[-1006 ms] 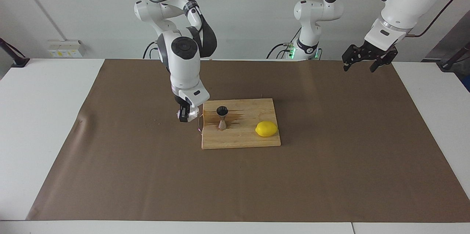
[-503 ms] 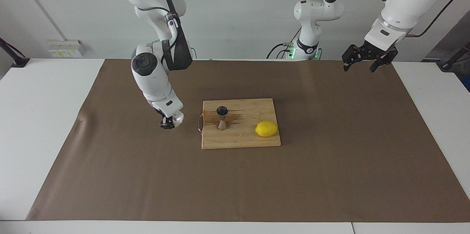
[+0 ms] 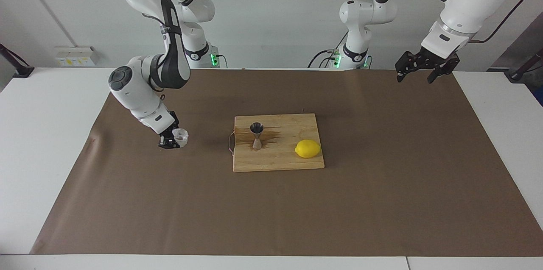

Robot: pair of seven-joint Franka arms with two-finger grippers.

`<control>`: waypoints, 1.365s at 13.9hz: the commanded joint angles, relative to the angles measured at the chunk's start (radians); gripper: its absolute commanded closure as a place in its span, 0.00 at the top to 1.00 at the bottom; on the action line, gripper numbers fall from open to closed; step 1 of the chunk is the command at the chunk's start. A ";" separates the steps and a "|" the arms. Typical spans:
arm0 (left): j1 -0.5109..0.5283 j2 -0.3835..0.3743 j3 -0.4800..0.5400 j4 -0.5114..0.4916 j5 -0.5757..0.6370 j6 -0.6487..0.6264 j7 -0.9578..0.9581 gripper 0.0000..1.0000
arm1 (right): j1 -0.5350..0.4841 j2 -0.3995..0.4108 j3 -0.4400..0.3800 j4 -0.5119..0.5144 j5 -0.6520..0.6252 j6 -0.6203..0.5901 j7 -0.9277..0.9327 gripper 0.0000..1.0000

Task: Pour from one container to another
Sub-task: 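Turn the glass upright and carry it back with the right gripper, then set the glass cup down and open the right gripper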

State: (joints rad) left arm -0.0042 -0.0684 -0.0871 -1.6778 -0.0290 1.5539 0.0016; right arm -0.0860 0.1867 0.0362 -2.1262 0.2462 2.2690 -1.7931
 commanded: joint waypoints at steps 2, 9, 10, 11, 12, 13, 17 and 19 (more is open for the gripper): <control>0.003 -0.031 0.000 -0.036 0.014 0.015 0.001 1.00 | -0.075 -0.032 0.011 -0.084 0.108 0.041 -0.159 0.00; 0.003 -0.031 0.000 -0.036 0.015 0.015 0.001 1.00 | -0.106 -0.010 0.010 -0.087 0.130 0.026 -0.207 1.00; 0.003 -0.031 0.000 -0.034 0.014 0.015 0.001 1.00 | -0.103 -0.013 0.010 -0.080 0.128 0.024 -0.207 1.00; 0.003 -0.031 0.000 -0.036 0.015 0.015 0.000 1.00 | -0.101 -0.016 0.010 -0.077 0.128 0.021 -0.197 1.00; 0.003 -0.031 0.000 -0.036 0.015 0.015 0.001 1.00 | -0.100 -0.021 0.010 -0.074 0.128 0.020 -0.184 1.00; 0.003 -0.031 0.000 -0.036 0.015 0.015 0.001 1.00 | -0.100 -0.030 0.007 -0.074 0.128 0.014 -0.166 1.00; 0.003 -0.031 0.000 -0.034 0.015 0.015 0.001 1.00 | -0.101 -0.095 0.004 -0.069 0.098 0.007 -0.062 1.00; 0.003 -0.031 0.000 -0.036 0.015 0.015 0.001 1.00 | -0.107 -0.113 0.004 -0.038 0.065 0.006 -0.049 1.00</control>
State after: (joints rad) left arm -0.0042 -0.0685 -0.0870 -1.6781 -0.0290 1.5539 0.0016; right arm -0.1781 0.1047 0.0350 -2.1819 0.3335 2.2892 -1.8733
